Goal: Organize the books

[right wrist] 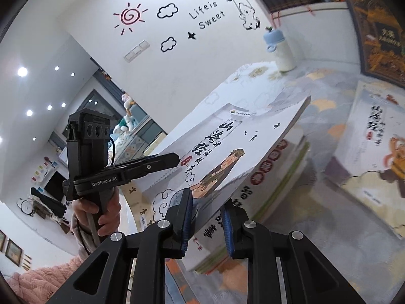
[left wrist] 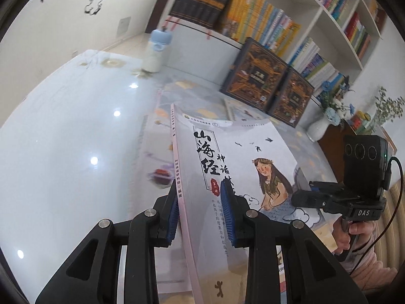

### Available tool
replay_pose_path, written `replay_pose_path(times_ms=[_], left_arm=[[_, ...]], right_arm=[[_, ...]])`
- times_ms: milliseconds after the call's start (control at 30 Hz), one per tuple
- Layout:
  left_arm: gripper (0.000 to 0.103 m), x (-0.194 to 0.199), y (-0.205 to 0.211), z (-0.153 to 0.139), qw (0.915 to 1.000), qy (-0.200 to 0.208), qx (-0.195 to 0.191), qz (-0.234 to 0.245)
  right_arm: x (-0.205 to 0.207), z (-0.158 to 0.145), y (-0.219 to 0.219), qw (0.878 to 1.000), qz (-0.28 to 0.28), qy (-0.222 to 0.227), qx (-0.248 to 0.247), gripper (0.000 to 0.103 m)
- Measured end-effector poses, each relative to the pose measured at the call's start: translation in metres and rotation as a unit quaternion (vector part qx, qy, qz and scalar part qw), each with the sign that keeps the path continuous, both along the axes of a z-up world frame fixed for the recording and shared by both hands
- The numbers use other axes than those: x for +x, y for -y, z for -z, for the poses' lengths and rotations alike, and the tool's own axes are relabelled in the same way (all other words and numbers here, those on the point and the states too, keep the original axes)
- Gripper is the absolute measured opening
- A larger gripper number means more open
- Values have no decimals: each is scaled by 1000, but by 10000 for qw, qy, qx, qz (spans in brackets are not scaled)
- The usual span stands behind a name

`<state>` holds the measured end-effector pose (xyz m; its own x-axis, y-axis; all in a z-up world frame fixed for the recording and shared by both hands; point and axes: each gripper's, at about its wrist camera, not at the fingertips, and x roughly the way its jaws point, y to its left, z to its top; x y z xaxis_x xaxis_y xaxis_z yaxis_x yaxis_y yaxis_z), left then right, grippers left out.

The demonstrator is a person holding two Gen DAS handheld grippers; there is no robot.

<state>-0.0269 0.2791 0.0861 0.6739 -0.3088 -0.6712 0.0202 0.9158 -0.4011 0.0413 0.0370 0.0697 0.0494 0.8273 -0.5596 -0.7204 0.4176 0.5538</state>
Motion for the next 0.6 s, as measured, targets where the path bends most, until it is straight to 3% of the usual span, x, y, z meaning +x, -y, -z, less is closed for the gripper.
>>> replay_pose_path(times_ms=[367, 600], left_arm=[[29, 0, -16, 26, 9997, -182, 6, -151], [32, 2, -11, 24, 9990, -209, 343, -206]], right_arm=[[4, 25, -24, 9995, -85, -149, -254, 21], [0, 30, -29, 9989, -152, -133, -421, 21]])
